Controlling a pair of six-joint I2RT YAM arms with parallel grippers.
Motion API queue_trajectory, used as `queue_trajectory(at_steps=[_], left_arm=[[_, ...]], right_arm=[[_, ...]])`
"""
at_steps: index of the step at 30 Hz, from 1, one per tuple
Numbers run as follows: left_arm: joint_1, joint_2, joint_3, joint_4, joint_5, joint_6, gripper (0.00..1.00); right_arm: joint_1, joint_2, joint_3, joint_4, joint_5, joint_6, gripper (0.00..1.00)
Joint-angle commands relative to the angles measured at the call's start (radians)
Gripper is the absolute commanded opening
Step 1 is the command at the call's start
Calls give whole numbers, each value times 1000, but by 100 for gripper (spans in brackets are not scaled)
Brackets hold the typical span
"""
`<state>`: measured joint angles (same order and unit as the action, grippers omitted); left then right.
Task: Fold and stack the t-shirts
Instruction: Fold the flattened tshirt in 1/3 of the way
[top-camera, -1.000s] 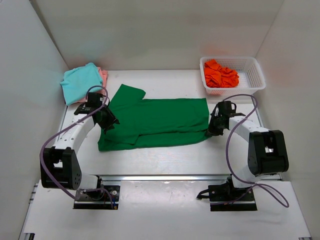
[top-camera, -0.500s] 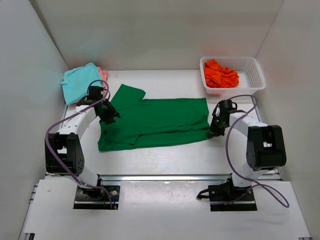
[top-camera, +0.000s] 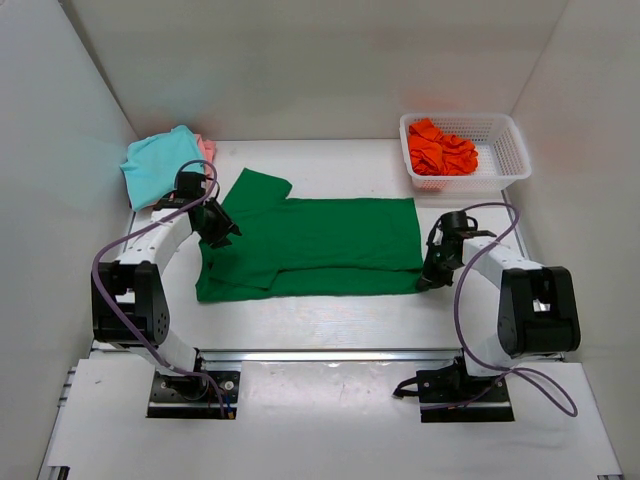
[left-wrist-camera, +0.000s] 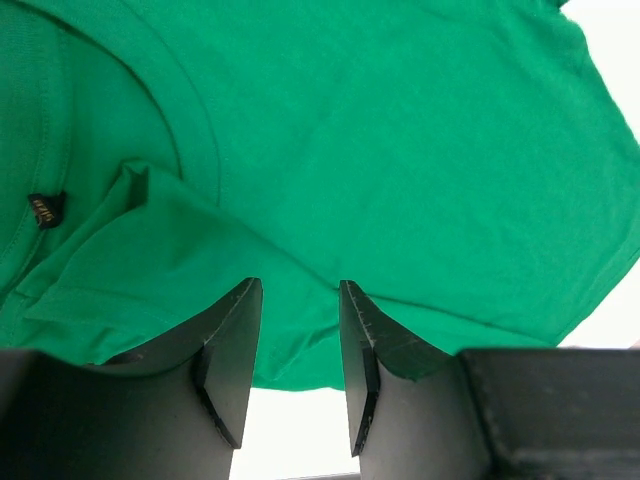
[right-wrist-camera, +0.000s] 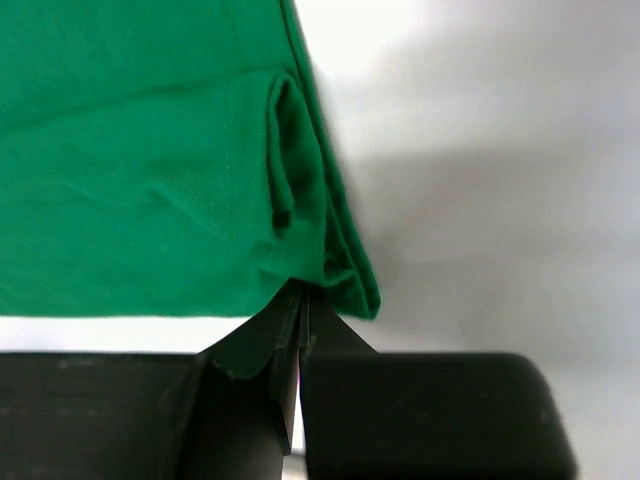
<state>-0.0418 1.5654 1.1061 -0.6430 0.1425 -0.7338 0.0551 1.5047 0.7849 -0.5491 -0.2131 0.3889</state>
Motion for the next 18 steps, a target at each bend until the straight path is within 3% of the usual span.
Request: queue_trajectory(at_steps=[1, 8, 18], left_arm=[[8, -41, 23, 14, 15, -1, 48], [-4, -47, 24, 20, 29, -4, 48], [-18, -31, 31, 16, 36, -6, 48]], right_arm=[[14, -79, -7, -162, 64, -19, 0], [28, -162, 112, -276, 96, -31, 0], [42, -55, 92, -75, 83, -10, 0]])
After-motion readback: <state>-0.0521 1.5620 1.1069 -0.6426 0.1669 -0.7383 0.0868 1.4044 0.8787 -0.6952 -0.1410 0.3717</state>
